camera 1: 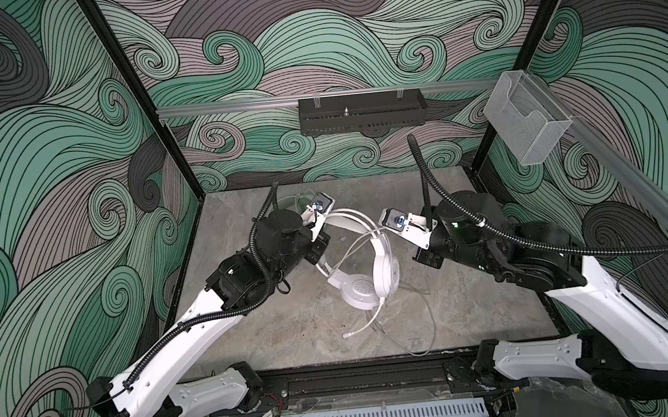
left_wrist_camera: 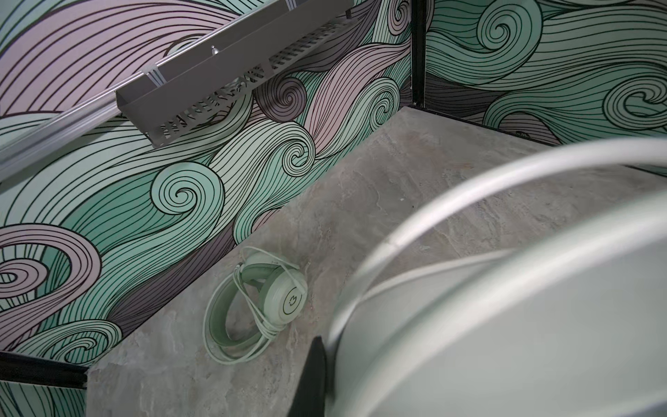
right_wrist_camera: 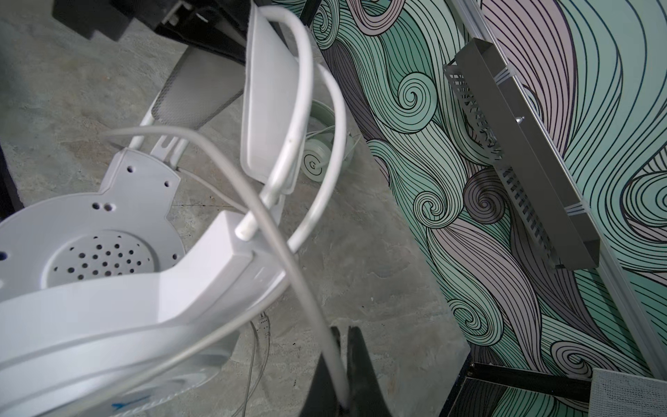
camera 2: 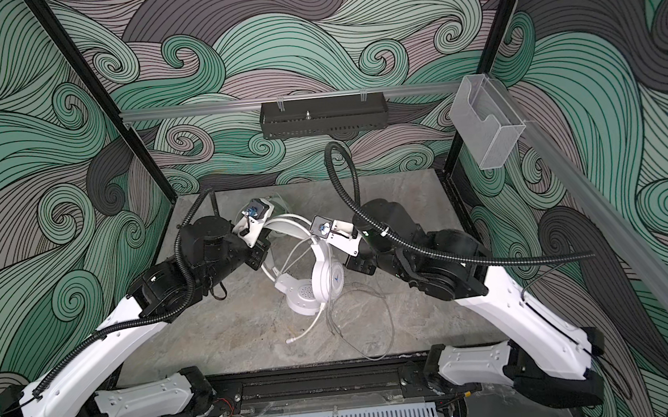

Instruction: Wrap the headphones

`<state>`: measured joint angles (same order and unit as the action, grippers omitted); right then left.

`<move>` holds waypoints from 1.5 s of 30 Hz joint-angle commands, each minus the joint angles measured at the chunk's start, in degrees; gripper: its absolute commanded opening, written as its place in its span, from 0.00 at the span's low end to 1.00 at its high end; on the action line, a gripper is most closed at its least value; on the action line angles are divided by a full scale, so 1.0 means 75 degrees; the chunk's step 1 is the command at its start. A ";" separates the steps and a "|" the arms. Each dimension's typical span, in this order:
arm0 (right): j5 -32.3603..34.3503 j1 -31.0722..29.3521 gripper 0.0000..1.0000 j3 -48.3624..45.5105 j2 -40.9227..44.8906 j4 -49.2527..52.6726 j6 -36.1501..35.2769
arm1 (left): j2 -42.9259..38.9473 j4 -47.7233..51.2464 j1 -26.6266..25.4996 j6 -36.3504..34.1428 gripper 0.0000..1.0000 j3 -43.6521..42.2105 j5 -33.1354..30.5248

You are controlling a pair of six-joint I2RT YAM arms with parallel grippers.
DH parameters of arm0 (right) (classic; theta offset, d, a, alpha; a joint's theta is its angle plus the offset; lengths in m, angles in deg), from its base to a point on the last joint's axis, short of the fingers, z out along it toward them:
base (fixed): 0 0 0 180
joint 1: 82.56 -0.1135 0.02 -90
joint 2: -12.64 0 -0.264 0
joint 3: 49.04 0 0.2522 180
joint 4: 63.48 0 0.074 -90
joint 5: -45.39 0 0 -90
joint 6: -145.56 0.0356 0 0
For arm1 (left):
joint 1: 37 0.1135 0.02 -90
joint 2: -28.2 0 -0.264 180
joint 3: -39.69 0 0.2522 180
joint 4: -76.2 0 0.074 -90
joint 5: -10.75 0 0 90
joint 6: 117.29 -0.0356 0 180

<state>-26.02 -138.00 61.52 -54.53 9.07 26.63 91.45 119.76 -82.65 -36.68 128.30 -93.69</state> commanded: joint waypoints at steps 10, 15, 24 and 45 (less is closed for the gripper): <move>-0.1205 0.1222 0.00 -0.0614 0.0345 -0.1018 0.0230 | -0.0426 -0.0225 0.0187 0.1443 0.00 0.0542 0.1542; -0.1907 0.1672 0.07 -0.0932 0.0354 -0.1850 0.0386 | -0.0393 -0.0210 0.0192 0.1849 0.00 0.0980 0.2180; -0.3538 0.2344 0.20 -0.2015 0.0850 -0.3898 0.1031 | -0.0185 -0.0496 0.0192 0.2517 0.00 0.1768 0.2832; -0.5447 0.2778 0.30 -0.4653 0.1234 -0.7719 0.3992 | 0.0878 -0.0719 0.0192 0.3939 0.00 0.4245 0.2102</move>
<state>-64.77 -117.57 27.44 -45.59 -43.17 52.66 97.81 118.67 -81.32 -12.26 156.69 -76.05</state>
